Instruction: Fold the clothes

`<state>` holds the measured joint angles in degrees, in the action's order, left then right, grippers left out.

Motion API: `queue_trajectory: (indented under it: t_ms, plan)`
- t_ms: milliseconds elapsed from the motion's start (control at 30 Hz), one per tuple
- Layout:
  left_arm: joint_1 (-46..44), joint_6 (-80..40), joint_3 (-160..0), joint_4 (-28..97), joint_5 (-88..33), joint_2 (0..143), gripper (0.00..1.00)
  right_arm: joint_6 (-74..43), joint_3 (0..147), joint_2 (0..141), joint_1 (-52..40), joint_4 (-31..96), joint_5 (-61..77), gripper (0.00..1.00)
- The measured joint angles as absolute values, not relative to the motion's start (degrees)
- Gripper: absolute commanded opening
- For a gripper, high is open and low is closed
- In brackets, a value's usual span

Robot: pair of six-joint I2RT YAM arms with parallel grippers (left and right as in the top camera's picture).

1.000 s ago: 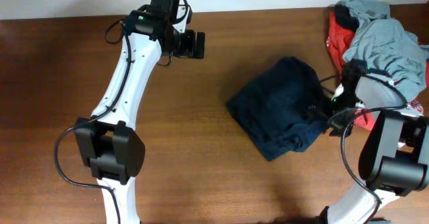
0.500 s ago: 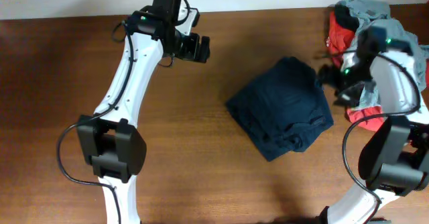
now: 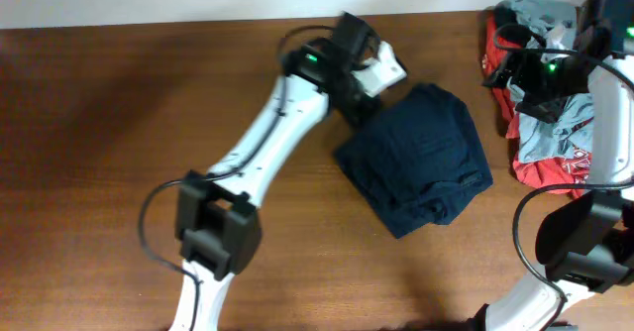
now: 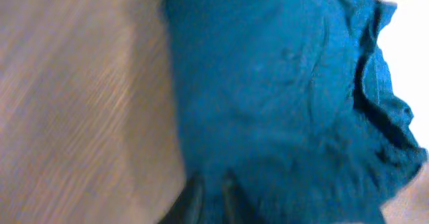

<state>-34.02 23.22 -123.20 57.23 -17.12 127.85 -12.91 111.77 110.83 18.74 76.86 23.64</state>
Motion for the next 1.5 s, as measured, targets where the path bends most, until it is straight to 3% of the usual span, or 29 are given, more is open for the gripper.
queue_trajectory:
  t_ms: [533, 767, 1233, 1500]
  plan:
    - [-43.81, 26.98, -122.93, 40.93, -16.99, 138.06, 0.04, -10.68, 111.77, 110.83, 26.06, 77.89, 30.06, 0.91]
    - [-44.23, 24.34, -122.89, 24.73, -9.43, 142.50, 0.07, -8.62, 111.77, 110.83, 26.06, 78.00, 30.30, 0.91]
    - [-42.59, 22.44, -122.91, 29.52, -8.60, 145.77, 0.07, -8.12, 111.77, 110.83, 26.06, 78.04, 29.43, 0.91]
    - [-36.69, 19.53, -123.22, 28.80, -4.99, 147.24, 0.06, -7.90, 111.77, 110.83, 26.06, 79.18, 29.45, 0.91]
